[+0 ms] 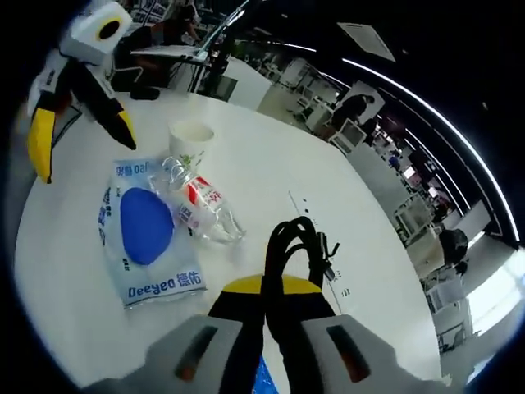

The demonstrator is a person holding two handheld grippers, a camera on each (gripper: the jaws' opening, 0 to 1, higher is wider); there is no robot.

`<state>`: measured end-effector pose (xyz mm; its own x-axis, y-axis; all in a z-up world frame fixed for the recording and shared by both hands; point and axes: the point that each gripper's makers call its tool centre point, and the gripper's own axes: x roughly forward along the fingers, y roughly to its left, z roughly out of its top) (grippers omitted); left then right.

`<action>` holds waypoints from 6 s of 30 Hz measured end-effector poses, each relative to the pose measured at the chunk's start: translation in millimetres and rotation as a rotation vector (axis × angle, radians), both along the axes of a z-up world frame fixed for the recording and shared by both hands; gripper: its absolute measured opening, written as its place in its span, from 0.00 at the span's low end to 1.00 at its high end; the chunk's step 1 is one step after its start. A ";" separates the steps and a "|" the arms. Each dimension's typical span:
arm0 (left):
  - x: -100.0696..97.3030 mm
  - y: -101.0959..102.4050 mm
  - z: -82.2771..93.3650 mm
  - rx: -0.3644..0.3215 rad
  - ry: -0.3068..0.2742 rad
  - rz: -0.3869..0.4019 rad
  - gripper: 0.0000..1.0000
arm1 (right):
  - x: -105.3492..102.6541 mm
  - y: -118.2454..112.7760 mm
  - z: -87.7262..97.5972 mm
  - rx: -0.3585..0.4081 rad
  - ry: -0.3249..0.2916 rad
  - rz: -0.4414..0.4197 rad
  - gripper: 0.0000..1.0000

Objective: Arrange the tabletop items into an orderly group along one side of the table until the central work area is clear of visible clutter.

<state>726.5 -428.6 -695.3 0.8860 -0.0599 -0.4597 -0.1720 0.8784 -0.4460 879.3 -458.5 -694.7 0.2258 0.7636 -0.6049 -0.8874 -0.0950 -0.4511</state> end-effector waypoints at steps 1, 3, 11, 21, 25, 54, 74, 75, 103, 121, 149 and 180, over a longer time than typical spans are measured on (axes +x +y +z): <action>-0.4 0.3 0.1 0.001 0.000 -0.002 0.74 | -1.2 -1.7 1.1 0.000 -0.005 -0.001 0.00; -2.8 1.5 -0.4 0.006 0.004 -0.008 0.74 | -4.3 -4.7 2.4 0.002 -0.013 0.001 0.00; -7.1 4.6 -3.3 0.009 0.010 -0.031 0.74 | -16.9 -20.9 9.2 -0.001 -0.048 0.001 0.00; -8.0 -5.7 -6.2 0.004 0.015 -0.082 0.73 | -34.5 -50.6 11.4 -0.001 -0.045 -0.027 0.00; -8.9 -10.0 -7.9 0.009 0.021 -0.106 0.73 | -43.0 -64.3 11.0 -0.004 -0.042 -0.044 0.00; -8.1 -42.6 -10.3 -0.013 0.017 -0.216 0.72 | -92.0 -145.9 -15.4 -0.053 0.044 -0.188 0.00; -12.5 -41.8 -16.8 -0.035 0.023 -0.218 0.72 | -108.7 -153.9 -50.6 -0.090 0.132 -0.212 0.01; -12.3 -42.1 -17.2 -0.037 0.022 -0.217 0.72 | -108.9 -154.0 -51.4 -0.092 0.137 -0.214 0.01; -8.8 -46.6 -20.2 -0.074 0.022 -0.204 0.71 | -123.9 -158.6 -73.4 -0.173 0.198 -0.150 0.01; -18.1 -41.7 -21.0 -0.102 0.022 -0.177 0.72 | -142.3 -152.7 -92.1 -0.188 0.370 -0.119 0.03; -25.4 -40.3 -21.8 -0.110 0.024 -0.154 0.71 | -149.7 -154.2 -114.6 -0.214 0.493 -0.139 0.09; -39.9 -19.8 -22.0 -0.097 0.009 -0.131 0.70 | -151.5 -143.0 -69.6 0.006 0.575 -0.252 0.35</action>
